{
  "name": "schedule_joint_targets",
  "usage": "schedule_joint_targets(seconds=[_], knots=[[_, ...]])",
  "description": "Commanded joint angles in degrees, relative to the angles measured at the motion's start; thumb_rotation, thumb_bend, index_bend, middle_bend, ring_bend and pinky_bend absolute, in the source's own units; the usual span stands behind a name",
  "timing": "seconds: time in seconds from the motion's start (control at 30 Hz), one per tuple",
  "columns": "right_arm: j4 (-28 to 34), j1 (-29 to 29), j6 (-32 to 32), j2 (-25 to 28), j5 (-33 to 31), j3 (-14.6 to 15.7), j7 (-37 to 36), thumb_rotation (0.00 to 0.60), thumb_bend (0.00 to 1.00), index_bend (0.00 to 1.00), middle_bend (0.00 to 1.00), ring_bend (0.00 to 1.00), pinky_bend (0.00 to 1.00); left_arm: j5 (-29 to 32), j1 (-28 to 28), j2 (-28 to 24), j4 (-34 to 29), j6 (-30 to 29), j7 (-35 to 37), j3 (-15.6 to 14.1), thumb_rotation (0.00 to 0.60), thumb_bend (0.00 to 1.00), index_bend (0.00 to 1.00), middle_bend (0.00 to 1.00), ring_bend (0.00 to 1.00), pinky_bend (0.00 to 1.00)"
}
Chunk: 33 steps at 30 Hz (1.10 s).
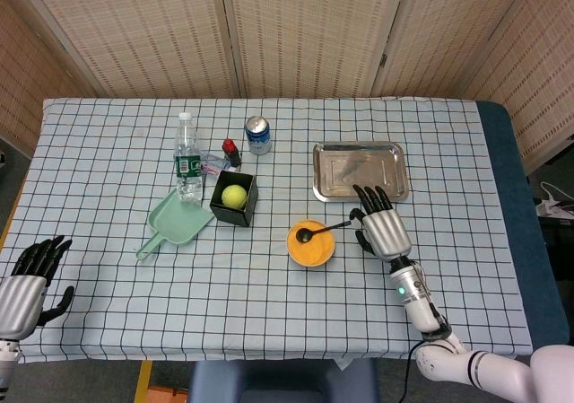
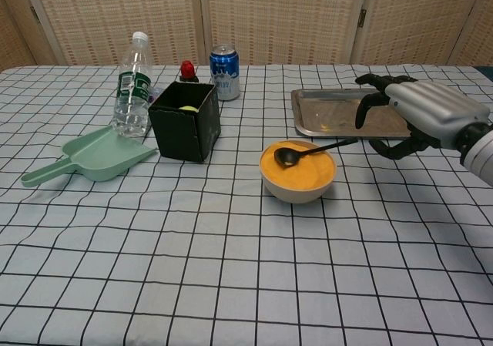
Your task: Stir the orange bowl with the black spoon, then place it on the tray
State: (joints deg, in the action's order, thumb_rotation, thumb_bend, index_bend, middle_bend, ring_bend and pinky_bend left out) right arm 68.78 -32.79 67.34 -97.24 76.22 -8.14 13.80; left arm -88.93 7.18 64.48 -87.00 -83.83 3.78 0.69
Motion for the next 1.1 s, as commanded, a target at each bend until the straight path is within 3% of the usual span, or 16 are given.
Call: schedule_joint_targets(seconds=[0.03,0.2,0.33,0.63,0.7,1.1], knots=[[-6.03,0.56,1.99,-3.87,2.48,0.74,-4.32,0.6,0.36,0.43,0.0,0.0,0.0,0.09,0.01,0.03,0.05,0.05,-0.02,0.03,0.6,0.45,0.0,0.0,0.0,0.08],[-11.18,-0.09,3.0,-7.32,3.65,-0.1,-6.8,0.6,0.36,0.45,0.0,0.0,0.0,0.41,0.05,-0.08,0.04,0.24,0.07,0.13,0.6,0.45,0.0,0.0,0.0,0.08],[-11.76,-1.43,0.39,-7.76,2.67,-1.42,-7.75,0.6,0.36,0.47,0.0,0.0,0.0,0.67,0.12,-0.05,0.31,0.47,0.35,0.22,0.6,0.45,0.0,0.0,0.0,0.08],[-8.4,-3.14,-3.9,-5.52,-0.1,-3.79,-5.9,0.6,0.36,0.48,0.0,0.0,0.0,0.68,0.2,-0.01,0.57,0.55,0.61,0.24,0.6,0.45,0.0,0.0,0.0,0.08],[-7.23,-3.37,-4.87,-4.82,-0.75,-4.06,-5.31,0.6,0.36,0.48,0.0,0.0,0.0,0.89,-0.37,-1.3,-3.22,0.29,-2.07,-0.18,0.6,0.45,0.0,0.0,0.0,0.08],[-0.98,-4.52,-10.08,-1.1,-6.13,-5.18,0.86,0.6,0.36,0.48,0.0,0.0,0.0,1.42,0.41,-0.08,0.0,1.46,0.12,0.3,0.6,0.45,0.0,0.0,0.0,0.08]])
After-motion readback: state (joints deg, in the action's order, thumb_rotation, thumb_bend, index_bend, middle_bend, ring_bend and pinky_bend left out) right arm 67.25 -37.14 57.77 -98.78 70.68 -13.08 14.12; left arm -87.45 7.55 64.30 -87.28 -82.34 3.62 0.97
